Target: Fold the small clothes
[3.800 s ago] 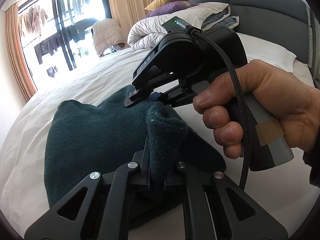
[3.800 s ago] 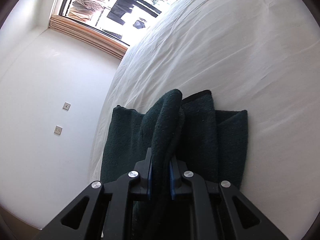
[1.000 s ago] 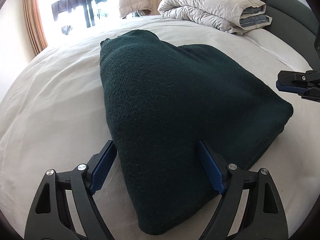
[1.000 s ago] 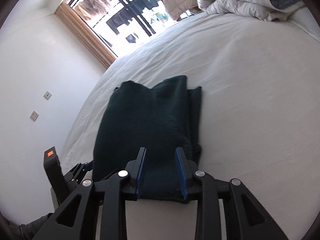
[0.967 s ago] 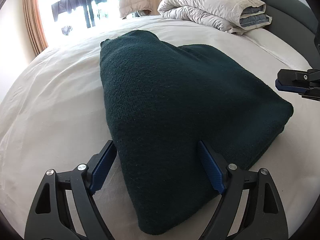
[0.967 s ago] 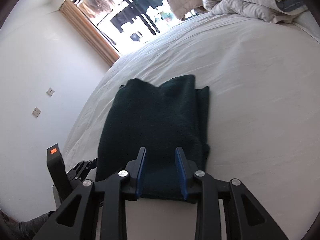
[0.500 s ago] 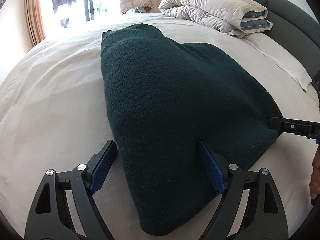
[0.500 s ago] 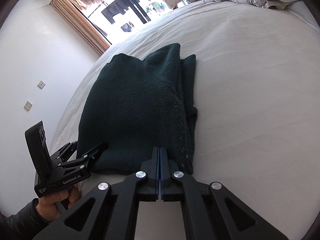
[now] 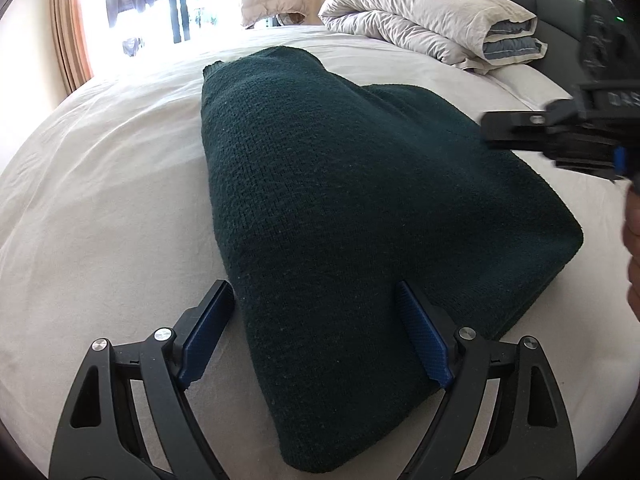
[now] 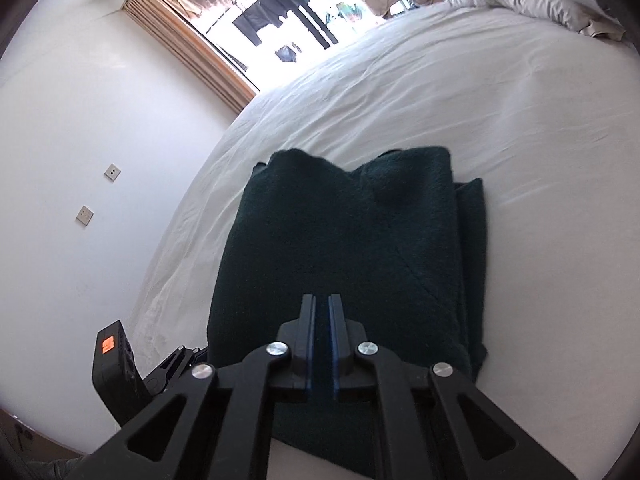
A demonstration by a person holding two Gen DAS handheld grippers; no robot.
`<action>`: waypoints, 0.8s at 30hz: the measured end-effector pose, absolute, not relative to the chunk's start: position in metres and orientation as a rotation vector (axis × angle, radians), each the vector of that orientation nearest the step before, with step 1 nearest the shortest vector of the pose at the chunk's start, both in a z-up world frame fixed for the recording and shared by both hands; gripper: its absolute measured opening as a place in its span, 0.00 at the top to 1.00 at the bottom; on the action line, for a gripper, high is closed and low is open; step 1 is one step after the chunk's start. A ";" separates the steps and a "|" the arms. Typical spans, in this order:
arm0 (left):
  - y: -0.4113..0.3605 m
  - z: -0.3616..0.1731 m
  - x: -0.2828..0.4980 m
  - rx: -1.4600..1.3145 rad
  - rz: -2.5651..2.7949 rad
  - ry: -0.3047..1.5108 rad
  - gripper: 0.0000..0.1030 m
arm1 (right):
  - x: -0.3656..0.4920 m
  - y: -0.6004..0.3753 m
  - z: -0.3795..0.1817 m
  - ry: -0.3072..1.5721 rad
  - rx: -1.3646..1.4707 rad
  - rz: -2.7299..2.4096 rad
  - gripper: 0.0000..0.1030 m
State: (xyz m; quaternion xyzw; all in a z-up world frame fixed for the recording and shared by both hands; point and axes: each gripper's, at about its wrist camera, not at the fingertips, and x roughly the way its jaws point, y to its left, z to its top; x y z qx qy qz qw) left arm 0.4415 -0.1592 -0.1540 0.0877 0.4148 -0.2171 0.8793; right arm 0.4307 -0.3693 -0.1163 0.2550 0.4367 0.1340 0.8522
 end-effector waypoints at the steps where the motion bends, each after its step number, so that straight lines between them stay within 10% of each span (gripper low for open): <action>1: -0.159 -0.154 0.442 0.182 -0.453 0.865 0.18 | 0.436 -0.368 -0.122 0.947 0.513 0.253 0.74; 8: -0.151 -0.148 0.441 0.131 -0.467 0.873 0.17 | 0.419 -0.392 -0.120 0.885 0.534 0.208 0.73; 13: -0.122 -0.109 0.435 0.069 -0.428 0.758 0.18 | 0.408 -0.427 -0.119 0.848 0.574 0.132 0.34; 24: -0.105 -0.136 0.522 -0.240 -0.489 1.029 0.15 | 0.446 -0.446 -0.164 0.967 0.824 0.192 0.38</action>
